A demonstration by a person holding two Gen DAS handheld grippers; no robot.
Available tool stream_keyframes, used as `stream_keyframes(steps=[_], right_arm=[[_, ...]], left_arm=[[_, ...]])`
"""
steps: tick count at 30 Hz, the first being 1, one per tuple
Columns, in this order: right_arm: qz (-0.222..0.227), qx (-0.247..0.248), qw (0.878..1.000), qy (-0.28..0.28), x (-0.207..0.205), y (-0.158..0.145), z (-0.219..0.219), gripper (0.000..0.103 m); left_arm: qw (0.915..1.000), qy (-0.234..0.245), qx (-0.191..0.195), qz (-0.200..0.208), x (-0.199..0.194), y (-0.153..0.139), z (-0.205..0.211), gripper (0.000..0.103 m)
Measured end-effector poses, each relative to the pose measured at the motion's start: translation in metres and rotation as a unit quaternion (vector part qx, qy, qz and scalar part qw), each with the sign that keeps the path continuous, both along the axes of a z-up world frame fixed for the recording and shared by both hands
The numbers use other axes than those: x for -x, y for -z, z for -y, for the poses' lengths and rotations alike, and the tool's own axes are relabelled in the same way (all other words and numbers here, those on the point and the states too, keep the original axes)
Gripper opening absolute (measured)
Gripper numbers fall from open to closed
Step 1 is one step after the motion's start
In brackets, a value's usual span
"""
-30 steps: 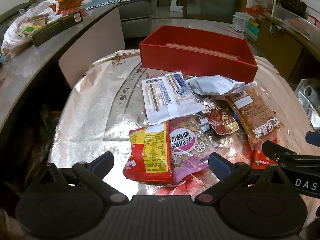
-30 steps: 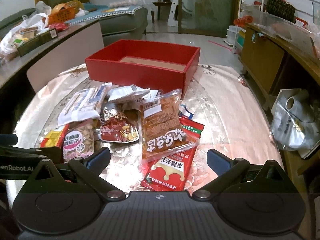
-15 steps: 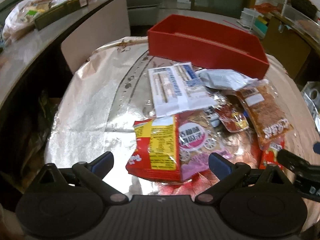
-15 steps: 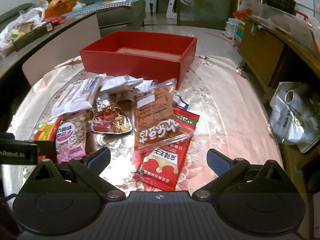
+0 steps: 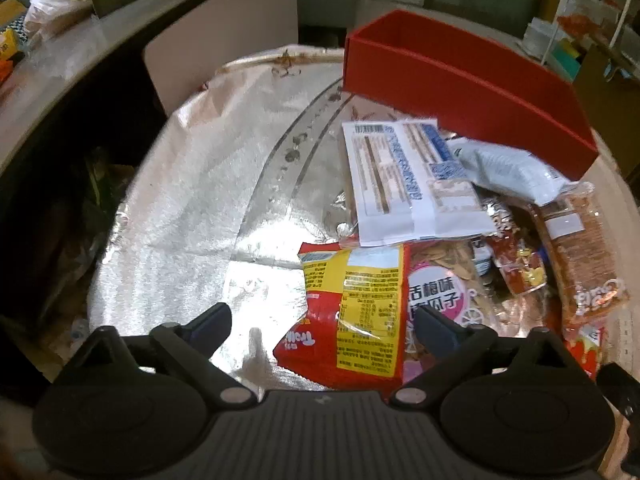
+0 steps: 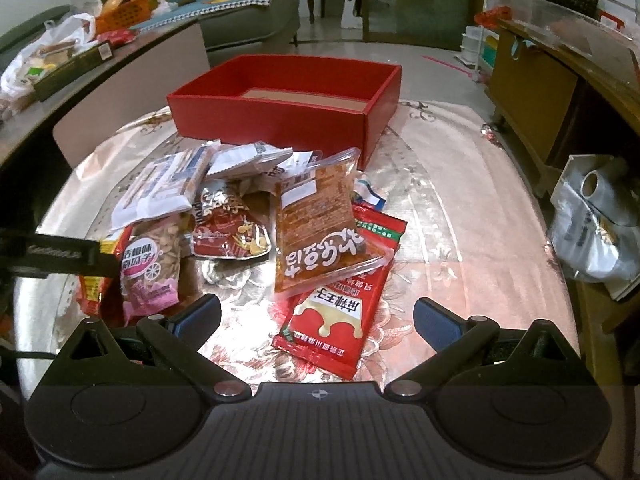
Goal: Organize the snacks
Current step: 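Grasp the red-yellow chip bag with the left tool while the right tool approaches the pink seed bag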
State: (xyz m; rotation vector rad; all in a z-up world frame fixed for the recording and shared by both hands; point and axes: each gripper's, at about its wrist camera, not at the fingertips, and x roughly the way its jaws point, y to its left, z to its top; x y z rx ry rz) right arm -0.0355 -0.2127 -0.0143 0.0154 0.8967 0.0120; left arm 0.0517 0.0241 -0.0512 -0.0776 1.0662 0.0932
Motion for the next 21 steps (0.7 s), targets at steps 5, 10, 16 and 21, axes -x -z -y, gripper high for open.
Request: stream_keyframes(steps=[5, 10, 16, 21], right_arm=[[-0.009, -0.003, 1.000, -0.006, -0.001, 0.003, -0.002, 0.103], [-0.015, -0.002, 1.000, -0.015, -0.002, 0.004, -0.009, 0.103], [-0.019, 0.003, 0.999, -0.035, -0.004, 0.003, -0.020, 0.103], [-0.032, 0.006, 0.998, -0.052, -0.006, 0.006, -0.030, 0.103]], left_arm=[[0.9993, -0.012, 0.027, -0.022, -0.010, 0.013, -0.010, 0.093], [0.9982, -0.002, 0.056, -0.021, -0.004, 0.012, -0.010, 0.069], [0.9983, 0.027, 0.038, -0.034, 0.014, 0.010, -0.007, 0.058], [0.9968, 0.052, 0.030, -0.054, 0.034, 0.009, -0.011, 0.058]])
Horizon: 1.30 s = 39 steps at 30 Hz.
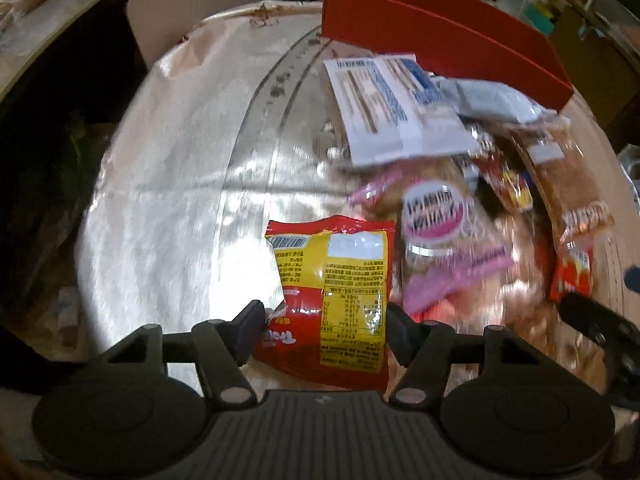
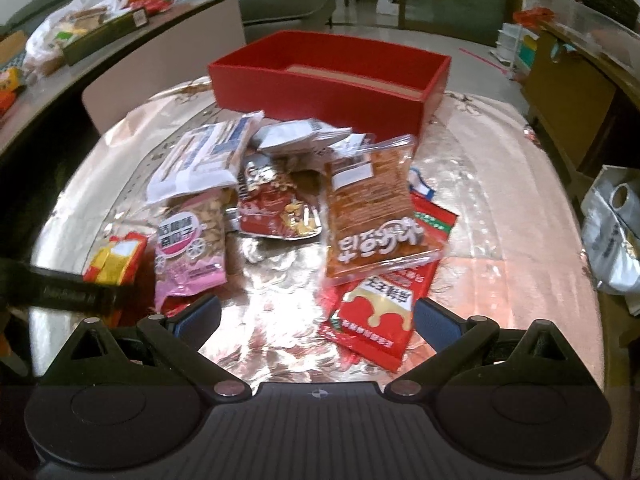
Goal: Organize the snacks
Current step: 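Grasp the red-yellow chip bag with the left tool while the right tool approaches the pink seed bag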
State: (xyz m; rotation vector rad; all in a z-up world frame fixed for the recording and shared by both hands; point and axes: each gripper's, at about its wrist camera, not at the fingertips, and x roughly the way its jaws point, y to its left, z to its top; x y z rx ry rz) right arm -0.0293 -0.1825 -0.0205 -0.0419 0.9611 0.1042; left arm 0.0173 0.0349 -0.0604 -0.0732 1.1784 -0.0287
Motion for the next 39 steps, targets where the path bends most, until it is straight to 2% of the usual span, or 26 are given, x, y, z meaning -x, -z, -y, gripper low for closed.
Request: stream_keyframes(steps=[3, 8, 11, 14, 18, 24, 31, 34, 36, 39], right_arm=[[-0.015, 0.014, 1.000, -0.010, -0.003, 0.009, -0.007, 0.103], [-0.046, 0.027, 0.998, -0.039, -0.003, 0.027, -0.021, 0.103], [-0.046, 0.031, 0.997, -0.055, -0.002, 0.032, -0.030, 0.103], [-0.039, 0.037, 0.996, -0.067, -0.002, 0.035, -0.038, 0.103], [-0.037, 0.056, 0.994, -0.082, -0.003, 0.042, -0.047, 0.103], [-0.045, 0.070, 0.993, -0.090, -0.003, 0.052, -0.051, 0.103], [-0.054, 0.053, 0.994, -0.076, -0.002, 0.052, -0.044, 0.103], [-0.067, 0.052, 0.993, -0.079, -0.008, 0.049, -0.043, 0.103], [-0.052, 0.033, 0.996, -0.061, -0.011, 0.036, -0.039, 0.102], [0.007, 0.045, 0.997, -0.064, -0.013, 0.010, -0.046, 0.102]], left_arm=[[1.0000, -0.009, 0.002, -0.002, 0.000, 0.000, -0.011, 0.059], [0.9997, -0.022, -0.012, -0.007, -0.004, 0.007, -0.016, 0.067], [0.9994, -0.017, -0.027, -0.015, -0.006, 0.013, -0.011, 0.068], [0.9988, -0.016, -0.043, -0.019, -0.008, 0.019, -0.009, 0.075], [0.9989, -0.024, -0.038, -0.013, -0.008, 0.022, -0.015, 0.081], [0.9990, -0.022, -0.039, 0.000, -0.004, 0.022, -0.015, 0.081], [0.9986, -0.035, -0.038, -0.006, -0.002, 0.026, -0.019, 0.100], [0.9988, -0.034, -0.035, -0.006, 0.000, 0.028, -0.022, 0.100], [0.9988, -0.034, -0.034, -0.005, 0.001, 0.028, -0.023, 0.100], [0.9986, -0.040, -0.032, -0.011, 0.000, 0.027, -0.024, 0.099]])
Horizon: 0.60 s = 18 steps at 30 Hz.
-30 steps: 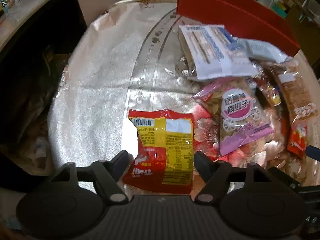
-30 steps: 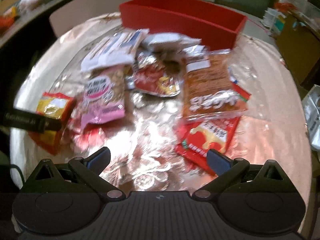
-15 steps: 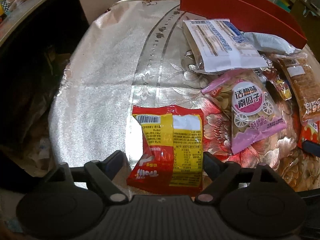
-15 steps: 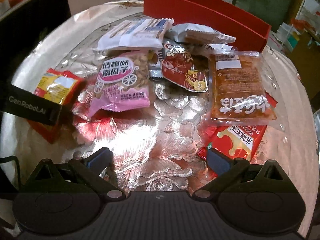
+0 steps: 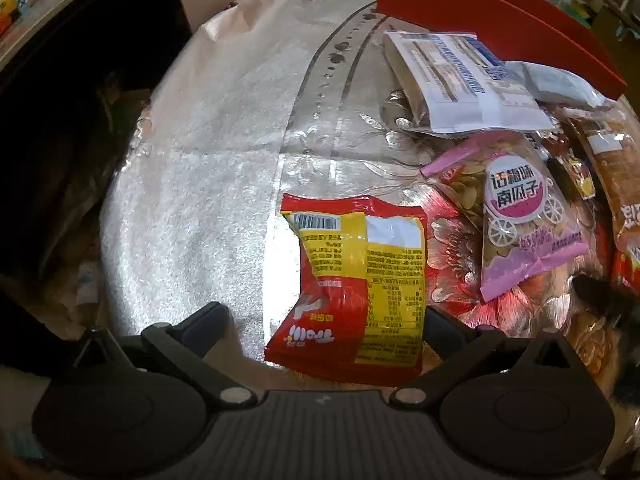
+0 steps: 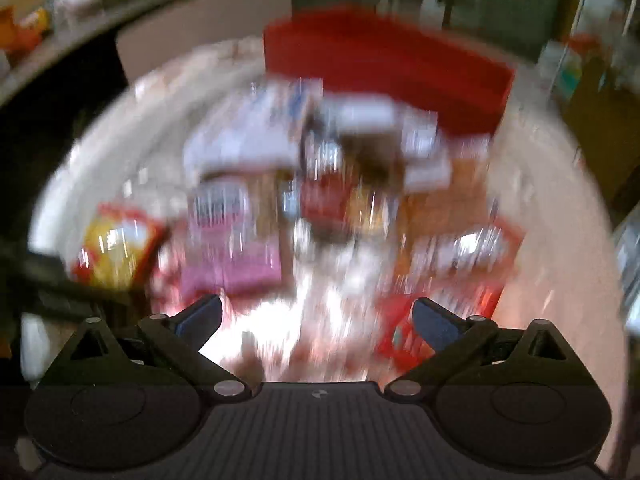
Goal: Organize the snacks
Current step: 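Grasp the red-yellow chip bag with the left tool while the right tool approaches the pink seed bag, then lift the red-yellow chip bag with the left tool while the right tool grasps the pink seed bag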
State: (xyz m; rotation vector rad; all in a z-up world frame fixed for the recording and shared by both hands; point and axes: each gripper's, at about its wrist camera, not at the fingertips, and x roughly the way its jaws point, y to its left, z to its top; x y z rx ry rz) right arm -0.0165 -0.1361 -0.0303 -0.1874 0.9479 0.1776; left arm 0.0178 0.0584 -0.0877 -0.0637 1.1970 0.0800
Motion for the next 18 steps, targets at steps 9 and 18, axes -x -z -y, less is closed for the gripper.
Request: stream_keyframes(steps=[9, 18], right_arm=[[-0.001, 0.023, 0.998, -0.051, -0.037, 0.008, -0.055, 0.095], [-0.050, 0.021, 0.997, -0.046, -0.055, 0.032, -0.052, 0.082]], left_arm=[[0.9999, -0.008, 0.009, -0.002, 0.002, -0.007, -0.011, 0.086], [0.9999, -0.008, 0.008, -0.006, -0.004, -0.010, -0.009, 0.075]])
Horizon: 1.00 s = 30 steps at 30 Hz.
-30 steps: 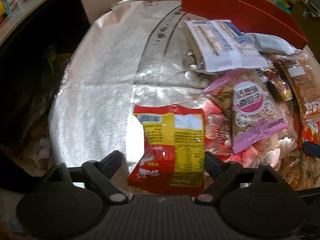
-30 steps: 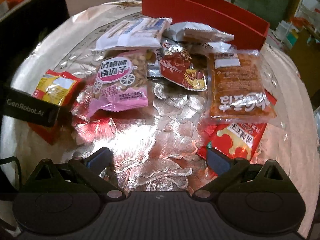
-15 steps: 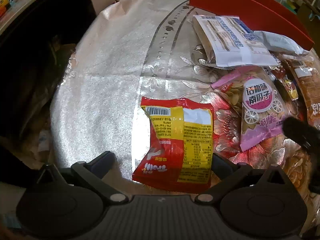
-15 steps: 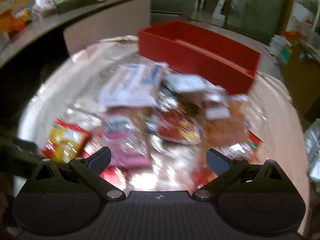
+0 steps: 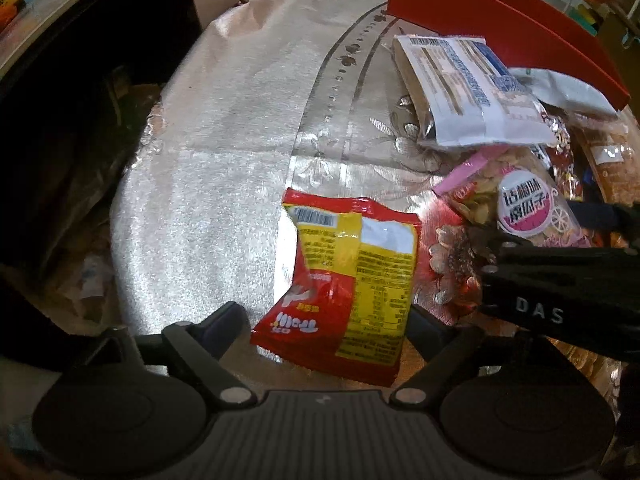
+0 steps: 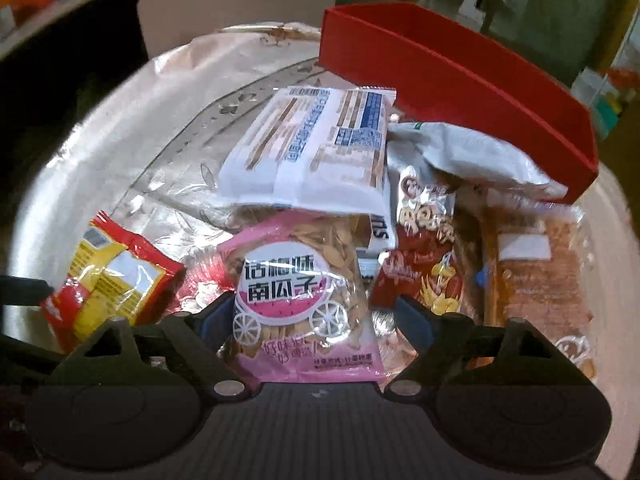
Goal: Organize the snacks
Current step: 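Lift the red-yellow chip bag with the left tool while the right tool grasps the pink seed bag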
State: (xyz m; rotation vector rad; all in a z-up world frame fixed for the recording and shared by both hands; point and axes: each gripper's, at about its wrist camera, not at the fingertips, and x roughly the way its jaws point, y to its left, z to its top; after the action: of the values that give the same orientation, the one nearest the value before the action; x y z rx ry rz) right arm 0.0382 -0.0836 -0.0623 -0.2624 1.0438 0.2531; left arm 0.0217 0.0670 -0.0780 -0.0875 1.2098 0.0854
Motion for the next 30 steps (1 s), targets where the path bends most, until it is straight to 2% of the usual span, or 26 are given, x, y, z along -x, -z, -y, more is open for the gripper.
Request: stream_keyframes(steps=[2, 3, 7, 11, 15, 19, 23, 25, 28, 30], right_arm=[[-0.005, -0.006, 1.000, -0.003, 0.002, -0.004, 0.004, 0.072], [-0.012, -0.013, 1.000, 0.001, 0.003, -0.006, 0.008, 0.071], [-0.026, -0.026, 0.999, 0.012, 0.016, -0.009, 0.023, 0.070], [-0.027, -0.052, 0.998, 0.027, 0.038, -0.022, 0.039, 0.070], [-0.020, -0.064, 0.997, 0.046, 0.058, -0.036, 0.055, 0.069], [-0.012, -0.079, 0.996, 0.050, 0.071, -0.050, 0.064, 0.069], [-0.030, -0.088, 0.994, 0.060, 0.071, -0.027, 0.077, 0.069], [-0.054, -0.067, 0.995, 0.060, 0.067, -0.008, 0.079, 0.069], [-0.042, -0.050, 0.997, 0.042, 0.069, -0.004, 0.077, 0.070], [-0.040, -0.051, 0.997, 0.033, 0.070, -0.003, 0.076, 0.074]], left_arm=[[1.0000, -0.002, -0.001, 0.002, -0.001, -0.002, 0.000, 0.071], [1.0000, -0.004, 0.003, 0.002, 0.000, -0.003, 0.000, 0.069], [0.9998, -0.007, 0.019, 0.000, 0.007, -0.006, -0.004, 0.067], [0.9982, -0.021, 0.056, -0.004, 0.014, -0.009, -0.009, 0.066], [0.9989, -0.022, 0.041, 0.010, 0.022, -0.016, -0.005, 0.065], [0.9980, -0.011, 0.059, 0.019, 0.025, -0.029, 0.004, 0.065], [0.9986, 0.030, 0.042, 0.015, 0.018, -0.019, 0.030, 0.065], [0.9988, 0.036, 0.033, 0.002, 0.011, -0.010, 0.038, 0.065], [0.9985, 0.053, 0.010, 0.001, 0.008, -0.003, 0.048, 0.066], [0.9978, 0.067, -0.004, 0.006, 0.009, -0.003, 0.054, 0.068]])
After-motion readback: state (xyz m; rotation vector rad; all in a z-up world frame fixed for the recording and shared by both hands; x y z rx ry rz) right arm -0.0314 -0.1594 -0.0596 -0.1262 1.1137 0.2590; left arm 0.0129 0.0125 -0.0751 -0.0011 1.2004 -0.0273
